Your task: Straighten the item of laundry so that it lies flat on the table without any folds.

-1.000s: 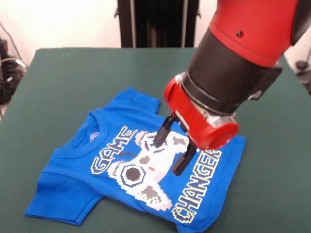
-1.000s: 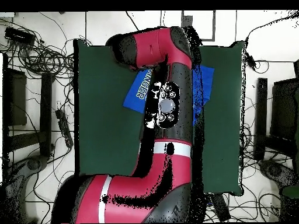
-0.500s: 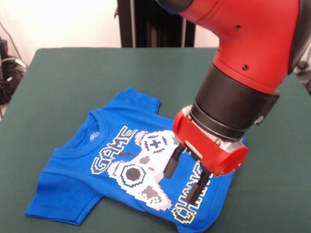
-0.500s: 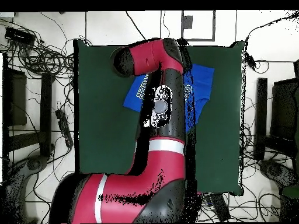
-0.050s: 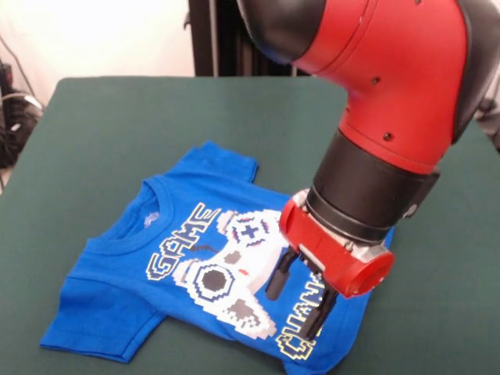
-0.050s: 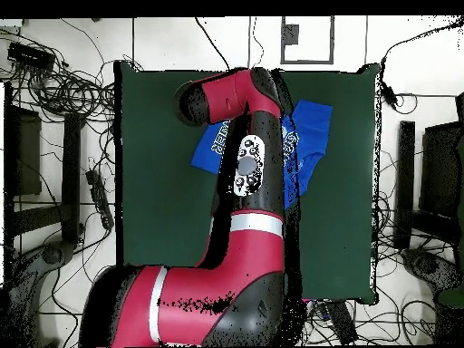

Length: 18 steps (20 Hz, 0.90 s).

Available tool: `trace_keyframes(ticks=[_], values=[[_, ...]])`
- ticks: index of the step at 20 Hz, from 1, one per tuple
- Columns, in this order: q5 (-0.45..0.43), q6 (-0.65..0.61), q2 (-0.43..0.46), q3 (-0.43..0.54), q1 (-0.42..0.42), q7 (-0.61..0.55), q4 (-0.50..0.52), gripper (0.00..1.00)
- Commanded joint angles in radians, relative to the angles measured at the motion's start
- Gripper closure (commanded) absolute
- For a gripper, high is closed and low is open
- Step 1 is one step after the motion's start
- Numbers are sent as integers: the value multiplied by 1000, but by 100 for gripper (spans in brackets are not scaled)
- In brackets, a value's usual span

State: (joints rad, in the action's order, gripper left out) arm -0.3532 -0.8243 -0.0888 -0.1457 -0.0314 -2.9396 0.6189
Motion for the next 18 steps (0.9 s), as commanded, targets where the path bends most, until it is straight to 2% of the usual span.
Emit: trace_keyframes(ticks=[1, 5, 10, 18], values=[[-30, -32, 92, 38, -23, 88, 68, 0], [-36, 1, 113, 44, -8, 108, 58, 0], [-46, 116, 134, 39, -11, 57, 47, 0], [11, 175, 89, 104, 3, 117, 102, 0]])
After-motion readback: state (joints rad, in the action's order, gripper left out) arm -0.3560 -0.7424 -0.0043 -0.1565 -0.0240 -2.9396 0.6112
